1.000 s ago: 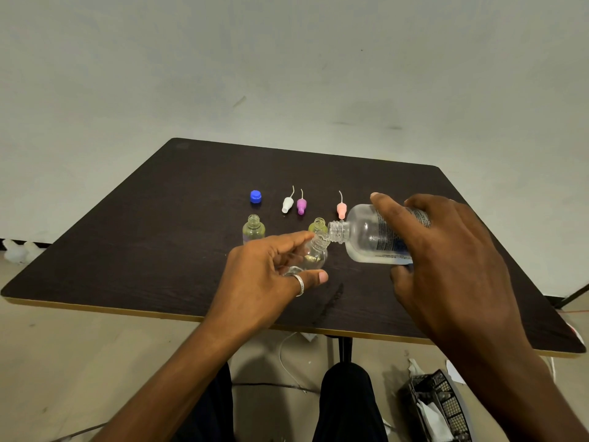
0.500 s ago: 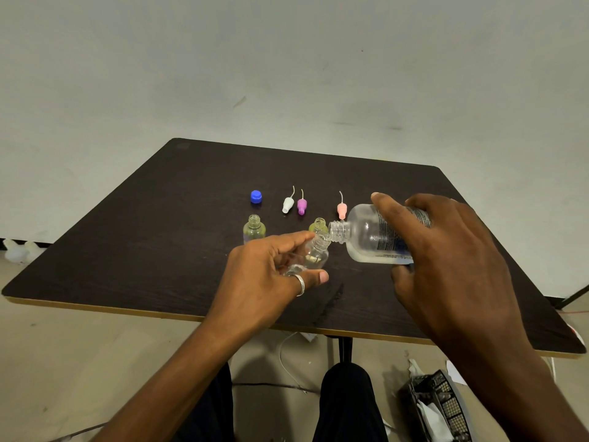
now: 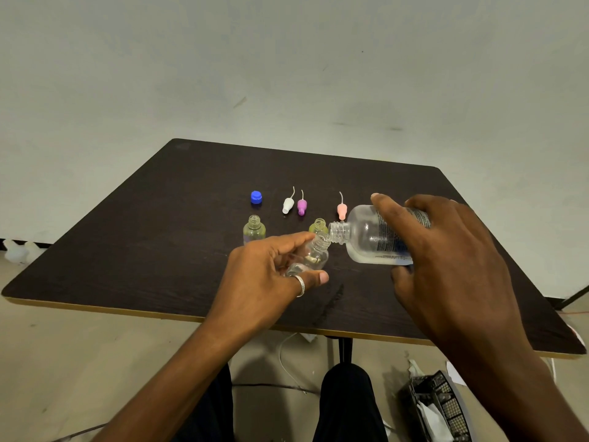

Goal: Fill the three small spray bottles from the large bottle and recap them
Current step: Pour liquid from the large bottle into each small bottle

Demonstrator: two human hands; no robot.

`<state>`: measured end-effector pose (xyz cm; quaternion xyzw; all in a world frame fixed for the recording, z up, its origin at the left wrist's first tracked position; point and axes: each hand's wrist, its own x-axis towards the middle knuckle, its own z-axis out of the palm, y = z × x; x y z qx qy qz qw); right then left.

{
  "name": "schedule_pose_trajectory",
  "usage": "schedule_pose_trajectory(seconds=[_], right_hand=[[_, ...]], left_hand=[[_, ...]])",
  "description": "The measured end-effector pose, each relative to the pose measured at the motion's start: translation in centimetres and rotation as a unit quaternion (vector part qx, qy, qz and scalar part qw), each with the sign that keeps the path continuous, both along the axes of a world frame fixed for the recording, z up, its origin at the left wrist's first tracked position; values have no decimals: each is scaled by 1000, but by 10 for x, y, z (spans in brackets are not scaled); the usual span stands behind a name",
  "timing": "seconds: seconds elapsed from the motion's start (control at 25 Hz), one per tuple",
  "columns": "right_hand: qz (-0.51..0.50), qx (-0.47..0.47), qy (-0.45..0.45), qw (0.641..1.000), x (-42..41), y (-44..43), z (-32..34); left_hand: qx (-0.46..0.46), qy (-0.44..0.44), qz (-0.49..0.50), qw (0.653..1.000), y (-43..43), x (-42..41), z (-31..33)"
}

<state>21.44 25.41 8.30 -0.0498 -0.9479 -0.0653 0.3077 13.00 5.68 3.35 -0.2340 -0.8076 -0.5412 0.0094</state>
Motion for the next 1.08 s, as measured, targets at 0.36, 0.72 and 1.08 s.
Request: schedule_pose_trajectory(seconds=[0.36, 0.72, 1.08], right_hand=[[-1, 15, 16, 1000, -1, -3, 2], [-5, 21, 15, 1000, 0, -3, 2], [-1, 15, 18, 1000, -1, -4, 2]], left_hand=[[5, -3, -7, 1000, 0, -1, -1], [7, 0, -8, 1000, 0, -1, -2], [13, -4, -7, 1000, 0, 0, -1]])
